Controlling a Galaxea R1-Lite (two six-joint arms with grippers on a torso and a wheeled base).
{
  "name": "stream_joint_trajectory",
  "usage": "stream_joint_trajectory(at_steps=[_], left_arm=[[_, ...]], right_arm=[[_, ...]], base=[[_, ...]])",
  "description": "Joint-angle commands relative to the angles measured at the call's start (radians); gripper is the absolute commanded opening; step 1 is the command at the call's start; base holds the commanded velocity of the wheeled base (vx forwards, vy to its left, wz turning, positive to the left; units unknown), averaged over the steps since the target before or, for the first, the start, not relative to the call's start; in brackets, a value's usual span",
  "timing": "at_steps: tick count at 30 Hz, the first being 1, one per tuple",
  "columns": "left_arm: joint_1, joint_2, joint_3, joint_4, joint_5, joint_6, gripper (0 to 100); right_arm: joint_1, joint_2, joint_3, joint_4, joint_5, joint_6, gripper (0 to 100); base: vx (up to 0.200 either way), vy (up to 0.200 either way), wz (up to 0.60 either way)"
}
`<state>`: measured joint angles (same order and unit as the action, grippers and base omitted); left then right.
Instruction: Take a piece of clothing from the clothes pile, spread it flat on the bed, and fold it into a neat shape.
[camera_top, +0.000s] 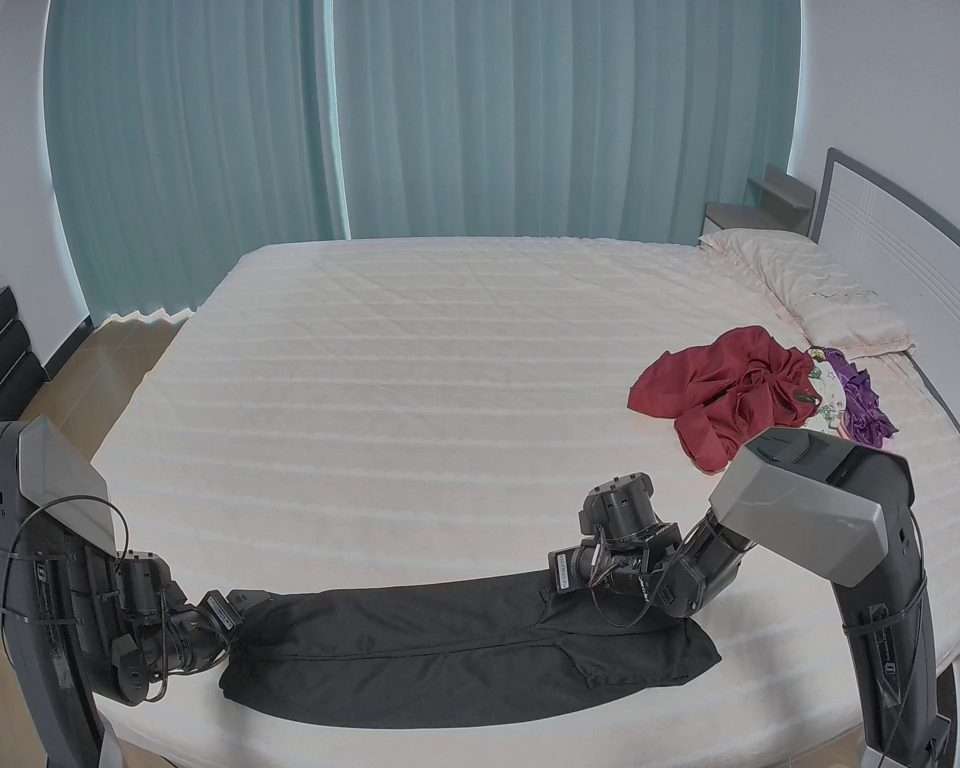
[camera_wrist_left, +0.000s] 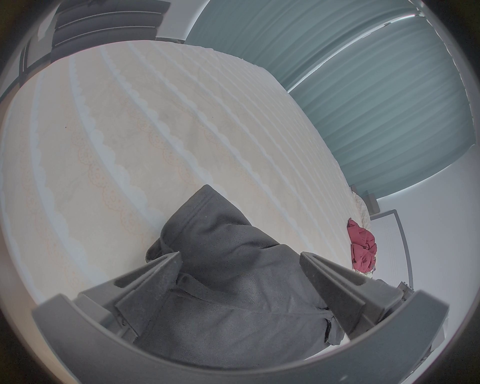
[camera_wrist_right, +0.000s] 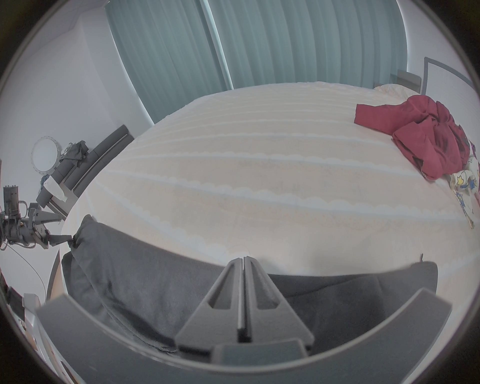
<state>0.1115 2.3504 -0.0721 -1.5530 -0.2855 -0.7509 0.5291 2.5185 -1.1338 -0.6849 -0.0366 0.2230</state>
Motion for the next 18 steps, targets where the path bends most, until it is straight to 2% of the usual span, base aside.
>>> stream_joint_trajectory(at_steps=[1,4,11,12,18], left_arm=[[0.000,0.001,0.002,-0.012,0.000,-0.001,100],[0.000,0.003,0.002,-0.012,0.000,0.001,100],[0.000,0.003,0.002,-0.012,0.000,0.001,100],[0.000,0.003,0.002,-0.012,0.000,0.001,100],[0.000,0.003,0.002,-0.012,0.000,0.001,100]], right_arm=[[0.002,-0.003,-0.001,-0.012,0.000,-0.001,0],[0.009,0.000,-0.001,-0.061,0.001,-0.001,0],[0.006,-0.027,0.028,-0.013,-0.002,-0.004,0],[0.005,-0.033,0.043,0.008,0.000,-0.005,100],[0.006,-0.026,0.049,0.013,0.001,-0.005,100]], base=[[0.000,0.000,0.00],[0.000,0.000,0.00],[0.000,0.000,0.00],[0.000,0.000,0.00],[0.000,0.000,0.00]])
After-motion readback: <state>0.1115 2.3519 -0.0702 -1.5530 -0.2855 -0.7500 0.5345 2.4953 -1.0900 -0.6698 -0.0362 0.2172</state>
